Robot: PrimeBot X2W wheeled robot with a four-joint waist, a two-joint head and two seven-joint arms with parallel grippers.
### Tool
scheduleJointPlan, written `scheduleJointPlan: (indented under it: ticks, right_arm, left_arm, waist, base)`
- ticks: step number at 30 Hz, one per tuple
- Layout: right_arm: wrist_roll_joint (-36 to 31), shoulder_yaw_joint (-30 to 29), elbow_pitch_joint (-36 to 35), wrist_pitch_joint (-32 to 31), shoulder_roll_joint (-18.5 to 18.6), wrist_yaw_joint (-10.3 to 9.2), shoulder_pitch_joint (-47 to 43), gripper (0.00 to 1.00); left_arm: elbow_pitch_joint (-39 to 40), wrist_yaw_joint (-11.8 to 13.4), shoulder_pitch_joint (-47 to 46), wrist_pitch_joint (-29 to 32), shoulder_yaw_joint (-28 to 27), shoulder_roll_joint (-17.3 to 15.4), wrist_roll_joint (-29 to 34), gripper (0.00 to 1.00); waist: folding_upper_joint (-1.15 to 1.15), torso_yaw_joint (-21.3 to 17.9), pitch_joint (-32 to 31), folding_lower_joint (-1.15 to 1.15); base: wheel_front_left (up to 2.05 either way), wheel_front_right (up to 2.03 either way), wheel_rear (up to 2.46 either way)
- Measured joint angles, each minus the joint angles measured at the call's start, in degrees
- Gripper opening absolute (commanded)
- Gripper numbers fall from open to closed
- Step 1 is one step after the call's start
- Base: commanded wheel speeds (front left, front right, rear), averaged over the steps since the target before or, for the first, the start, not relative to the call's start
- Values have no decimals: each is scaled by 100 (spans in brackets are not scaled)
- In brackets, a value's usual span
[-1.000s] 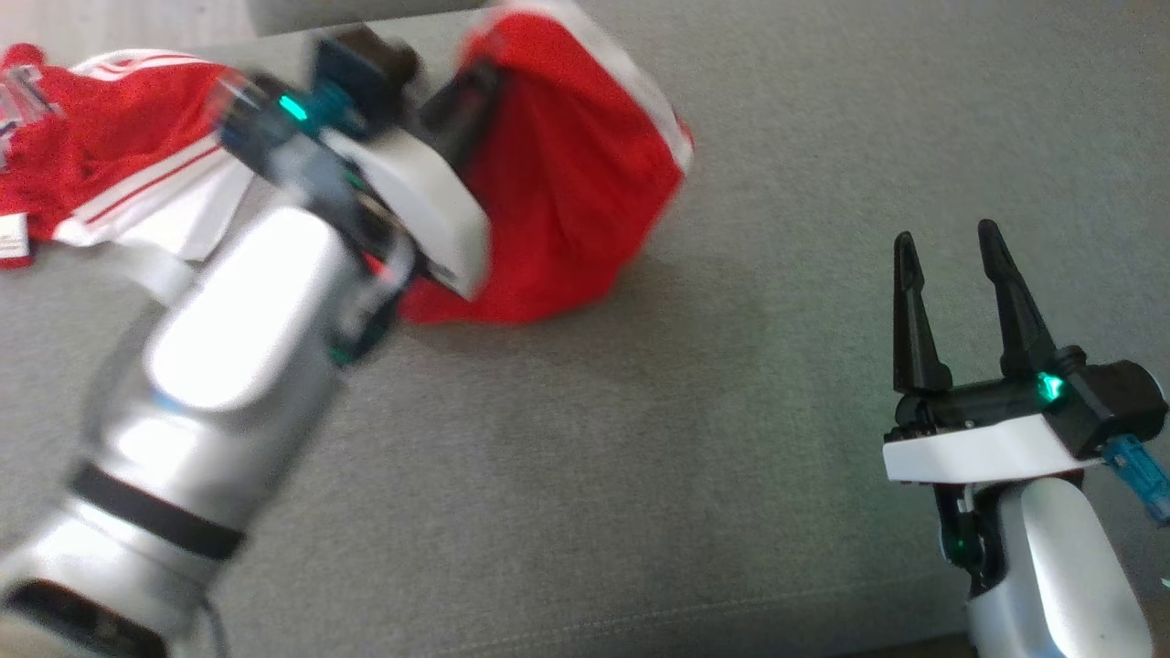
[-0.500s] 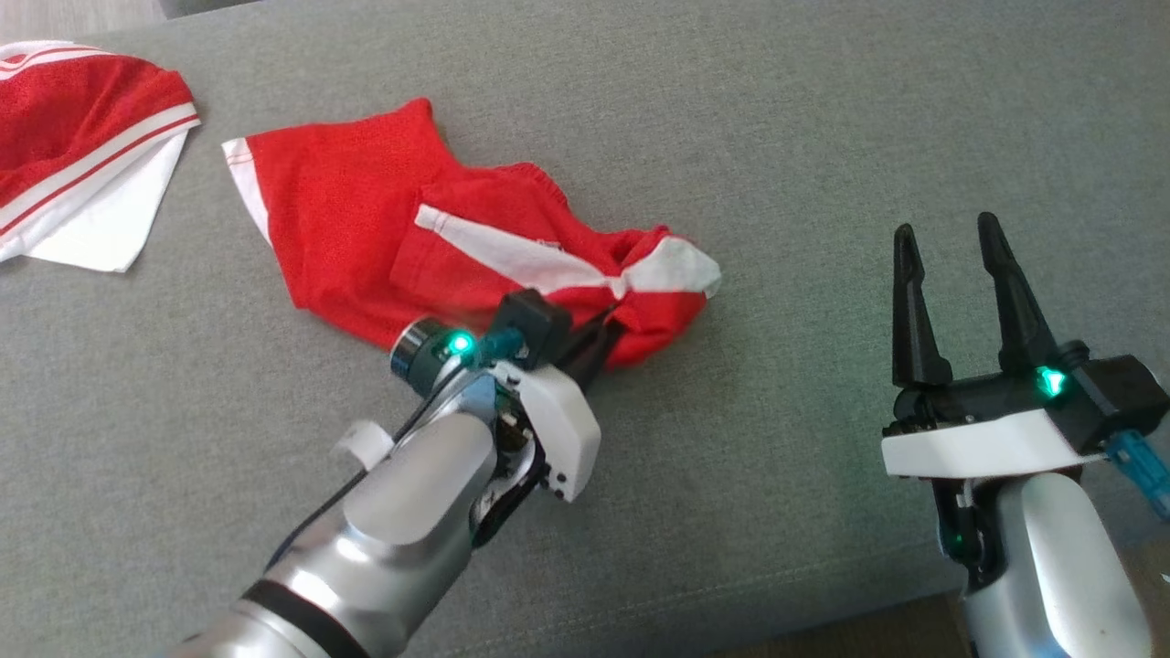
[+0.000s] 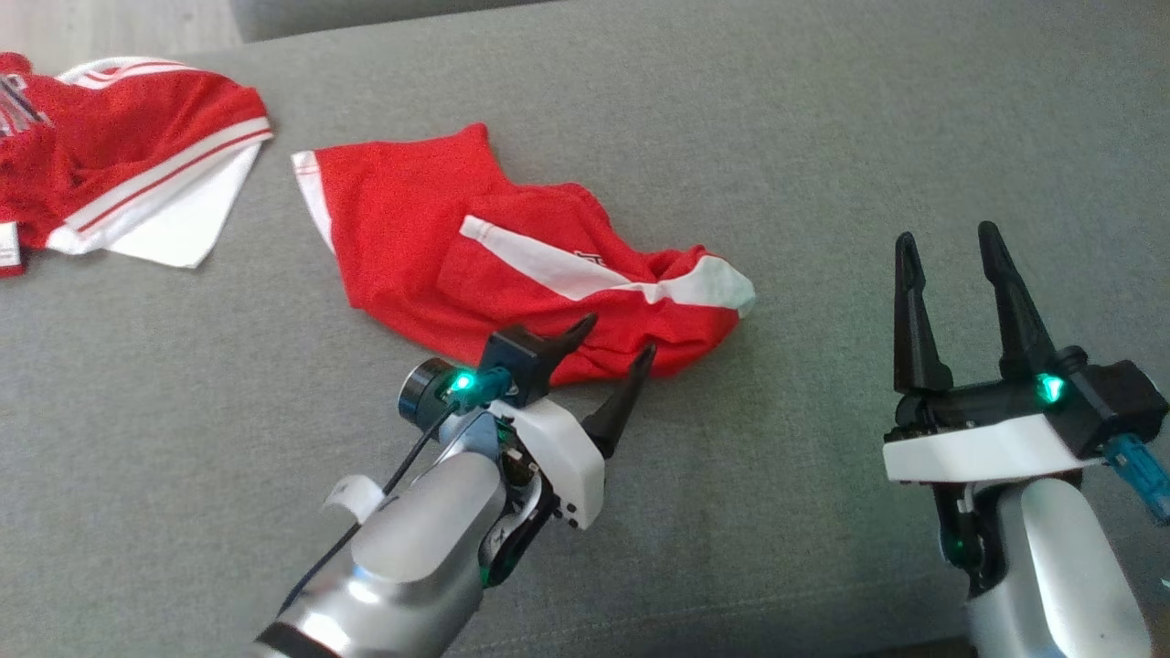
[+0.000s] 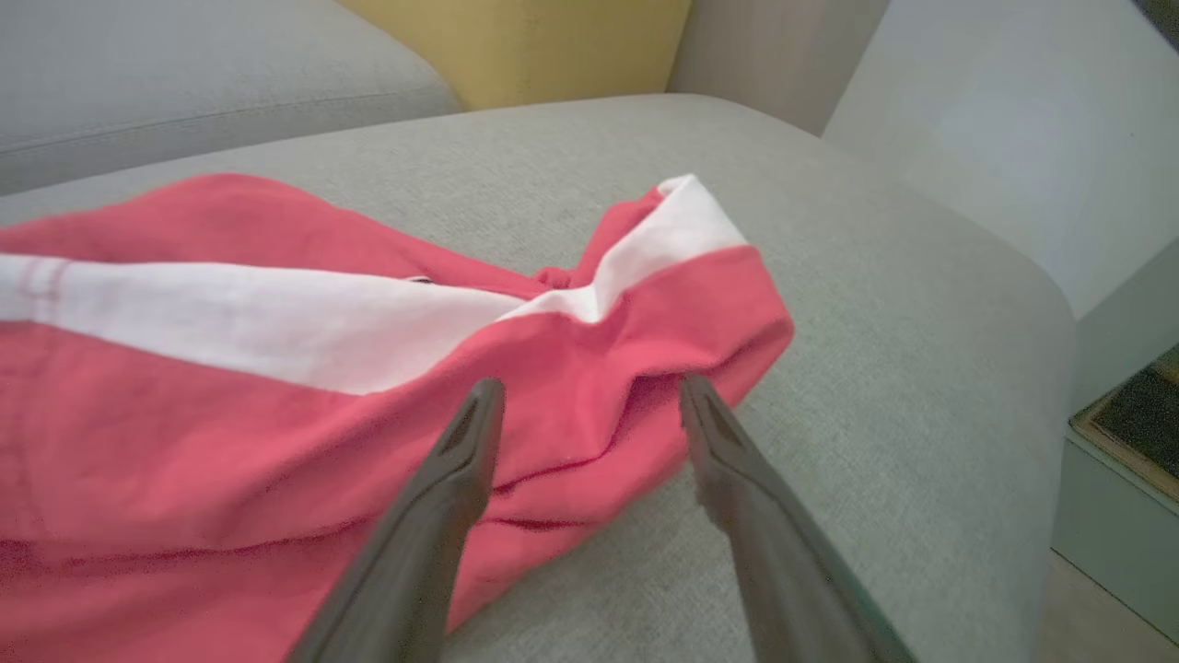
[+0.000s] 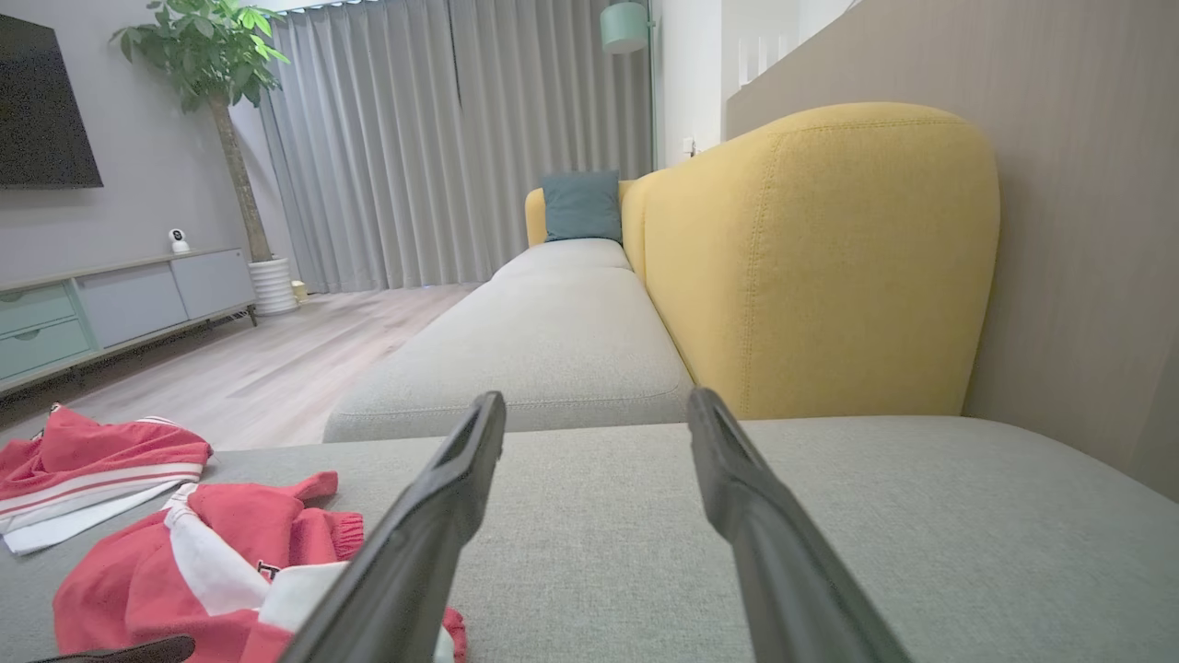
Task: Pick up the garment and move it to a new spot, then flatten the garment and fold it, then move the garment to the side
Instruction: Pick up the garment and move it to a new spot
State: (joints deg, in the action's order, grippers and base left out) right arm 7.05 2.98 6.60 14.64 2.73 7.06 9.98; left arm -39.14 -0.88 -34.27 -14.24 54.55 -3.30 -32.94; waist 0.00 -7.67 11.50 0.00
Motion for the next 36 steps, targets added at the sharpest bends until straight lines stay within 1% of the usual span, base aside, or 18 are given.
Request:
scheduleJointPlan:
  ticks: [5,10,18,23,24,26,29,32,36]
  right_arm:
    - [-10,-15,36,0,0,0,-25,100]
    - [-19,-15,52,0,0,0,-126,100]
    - [-57,-36,89,0,-1,0,-391,100]
    - [-57,-66,101,0,-1,0,-580,100]
    - [-57,-66,101,0,-1,0,-580,100]
    - [-47,-67,115,0,-2,0,-670,100]
    - [-13,-53,134,0,-3,0,-775,100]
    - [64,-10,135,0,-5,0,-865,100]
    - [163,30,152,0,-5,0,-983,100]
  left_arm:
    - [497,205,265,-4,-412,-46,0,100]
    - [985,413,602,-4,-877,-235,65,100]
    - [2030,840,1583,-4,-1986,-431,399,100]
    - [2632,1000,2481,-4,-2713,-463,725,100]
    - [2632,1000,2481,-4,-2713,-463,725,100]
    - [2843,1051,2835,-4,-3020,-458,861,100]
    - [3097,1053,3254,-4,-3454,-431,1074,100]
    - [3312,1044,3539,-5,-3757,-369,1337,100]
    - [3422,918,3856,-5,-4054,-268,1593,100]
  waist:
    - [0,145,-184,0]
    - [0,237,-372,0]
    - [0,323,-705,0]
    - [0,403,-908,0]
    - [0,403,-908,0]
    - [0,448,-976,0]
    - [0,523,-1056,0]
    - [0,578,-1116,0]
    - [0,607,-1168,0]
  base:
    - [0,0,0]
    - [0,0,0]
    - [0,0,0]
    - [0,0,0]
    - [0,0,0]
    - [0,0,0]
    - [0,0,0]
    - [0,0,0]
    - [0,0,0]
